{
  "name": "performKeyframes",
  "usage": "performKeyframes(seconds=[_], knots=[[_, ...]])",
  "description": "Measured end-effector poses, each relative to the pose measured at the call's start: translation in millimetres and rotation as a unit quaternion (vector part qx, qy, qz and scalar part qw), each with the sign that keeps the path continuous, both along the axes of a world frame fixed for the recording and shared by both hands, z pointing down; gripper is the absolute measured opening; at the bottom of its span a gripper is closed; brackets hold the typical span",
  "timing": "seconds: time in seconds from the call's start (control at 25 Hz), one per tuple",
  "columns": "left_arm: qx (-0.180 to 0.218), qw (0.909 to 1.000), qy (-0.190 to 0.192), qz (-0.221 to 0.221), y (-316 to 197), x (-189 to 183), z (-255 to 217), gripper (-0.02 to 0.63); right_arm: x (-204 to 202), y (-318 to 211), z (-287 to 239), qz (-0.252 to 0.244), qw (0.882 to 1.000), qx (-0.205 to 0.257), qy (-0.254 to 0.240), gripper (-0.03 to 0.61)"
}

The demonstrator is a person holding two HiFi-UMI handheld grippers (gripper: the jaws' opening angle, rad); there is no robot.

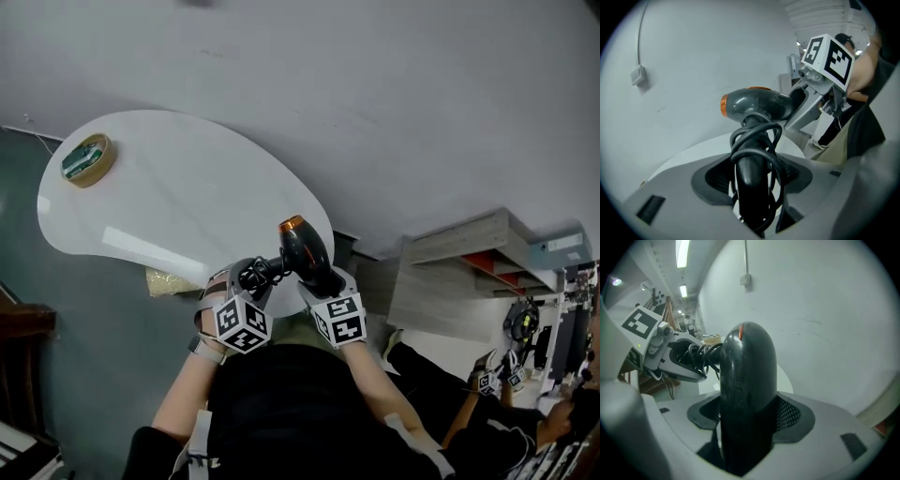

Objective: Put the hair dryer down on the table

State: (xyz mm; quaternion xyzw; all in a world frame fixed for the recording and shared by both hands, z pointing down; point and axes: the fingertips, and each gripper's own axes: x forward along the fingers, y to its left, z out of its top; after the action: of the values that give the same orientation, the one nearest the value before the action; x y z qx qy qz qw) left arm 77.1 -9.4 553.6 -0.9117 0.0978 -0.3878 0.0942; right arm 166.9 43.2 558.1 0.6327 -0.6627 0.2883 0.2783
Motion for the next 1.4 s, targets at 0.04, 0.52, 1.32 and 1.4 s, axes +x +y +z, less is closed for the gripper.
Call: performKeyframes(seconds=[0.04, 0.52, 1.32, 1.4], knots=[[-0.003, 0.9999, -0.003, -0.015, -6.0, 1.2, 1.8, 0.267, 2.6, -8.6, 2.0, -0.015, 1.000, -0.004, -0.003, 0.318], [-0.036, 0.9804, -0.022, -0.192, -52.0, 11.0, 21.3, 0.267, 24.1, -90.1, 21.2, -0.193, 0.980, -0.036, -0.019, 0.318], [-0.098, 0.9102, -0.027, -0.402, -20.7, 0.6, 86.1, 0.268, 10.5, -104.5, 79.6, -0.402, 0.910, -0.102, 0.000, 0.319], [-0.104, 0.9091, -0.024, -0.403, -20.8, -2.2, 94.4, 0.268, 7.8, -104.9, 86.6, -0.403, 0.908, -0.110, 0.005, 0.319]])
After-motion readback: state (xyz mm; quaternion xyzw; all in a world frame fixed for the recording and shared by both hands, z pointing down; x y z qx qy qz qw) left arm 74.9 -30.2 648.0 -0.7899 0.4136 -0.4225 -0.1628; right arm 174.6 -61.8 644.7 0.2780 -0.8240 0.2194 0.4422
